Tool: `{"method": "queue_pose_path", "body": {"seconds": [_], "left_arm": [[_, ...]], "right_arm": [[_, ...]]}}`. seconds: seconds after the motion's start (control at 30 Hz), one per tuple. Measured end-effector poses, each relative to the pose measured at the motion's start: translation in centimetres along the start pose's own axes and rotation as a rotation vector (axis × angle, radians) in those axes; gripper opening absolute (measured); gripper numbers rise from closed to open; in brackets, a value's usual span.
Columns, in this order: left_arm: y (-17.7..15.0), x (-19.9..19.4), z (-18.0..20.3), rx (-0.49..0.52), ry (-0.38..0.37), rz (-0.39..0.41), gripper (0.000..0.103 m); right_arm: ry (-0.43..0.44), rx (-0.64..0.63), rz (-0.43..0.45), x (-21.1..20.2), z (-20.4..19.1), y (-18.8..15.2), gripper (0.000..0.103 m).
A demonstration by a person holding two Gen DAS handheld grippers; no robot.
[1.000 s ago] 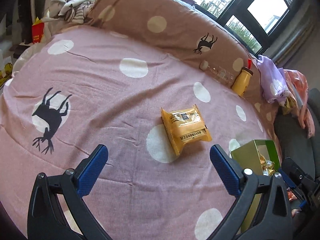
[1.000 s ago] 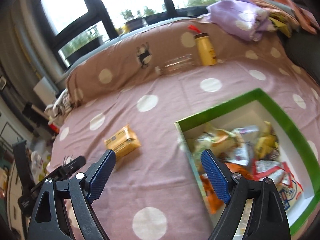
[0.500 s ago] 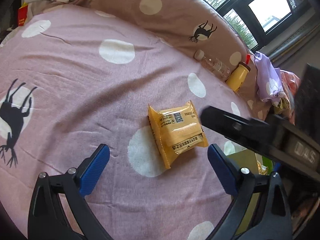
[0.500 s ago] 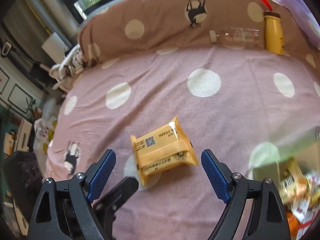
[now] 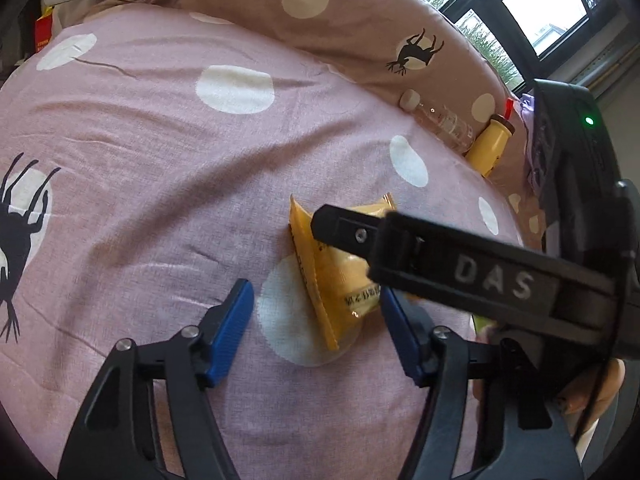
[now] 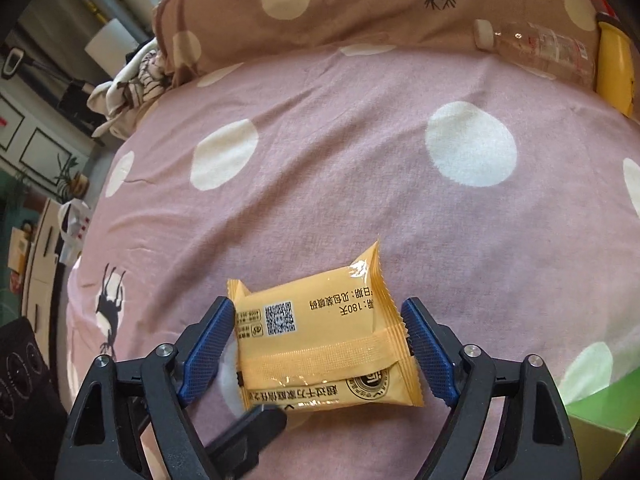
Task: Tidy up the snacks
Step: 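Move the right gripper to the yellow cake packet and grasp it, then lift the yellow cake packet with the right gripper over the box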
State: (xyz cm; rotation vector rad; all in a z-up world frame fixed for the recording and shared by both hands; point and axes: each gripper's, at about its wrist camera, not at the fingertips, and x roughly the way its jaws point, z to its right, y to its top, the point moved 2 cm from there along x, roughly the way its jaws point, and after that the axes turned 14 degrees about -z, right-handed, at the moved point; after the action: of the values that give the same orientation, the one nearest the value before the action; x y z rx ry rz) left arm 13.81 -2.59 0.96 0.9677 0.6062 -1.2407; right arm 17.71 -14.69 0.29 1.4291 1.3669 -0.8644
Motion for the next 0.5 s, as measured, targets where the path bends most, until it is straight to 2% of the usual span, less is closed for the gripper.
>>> {"method": "queue_pose_path", "body": {"seconds": [0.1, 0.17, 0.23, 0.5], "left_arm": [[-0.1, -0.2, -0.5, -0.017, -0.008, 0.011, 0.052], [-0.3, -0.3, -0.7, -0.02, -0.06, -0.005, 0.039], [-0.9, -0.5, -0.6, -0.022, -0.053, -0.008, 0.038], [-6.5, -2.2, 1.6, 0.068, 0.094, -0.056, 0.037]], "right_arm": [[0.033, -0.034, -0.016, 0.1, -0.8, -0.5, 0.076], [0.031, -0.033, -0.019, 0.2, -1.1, -1.0, 0.073], [0.062, -0.023, -0.021, 0.2, -1.5, -1.6, 0.067], [0.11, 0.021, 0.0, -0.3, -2.9, -8.0, 0.067]]}}
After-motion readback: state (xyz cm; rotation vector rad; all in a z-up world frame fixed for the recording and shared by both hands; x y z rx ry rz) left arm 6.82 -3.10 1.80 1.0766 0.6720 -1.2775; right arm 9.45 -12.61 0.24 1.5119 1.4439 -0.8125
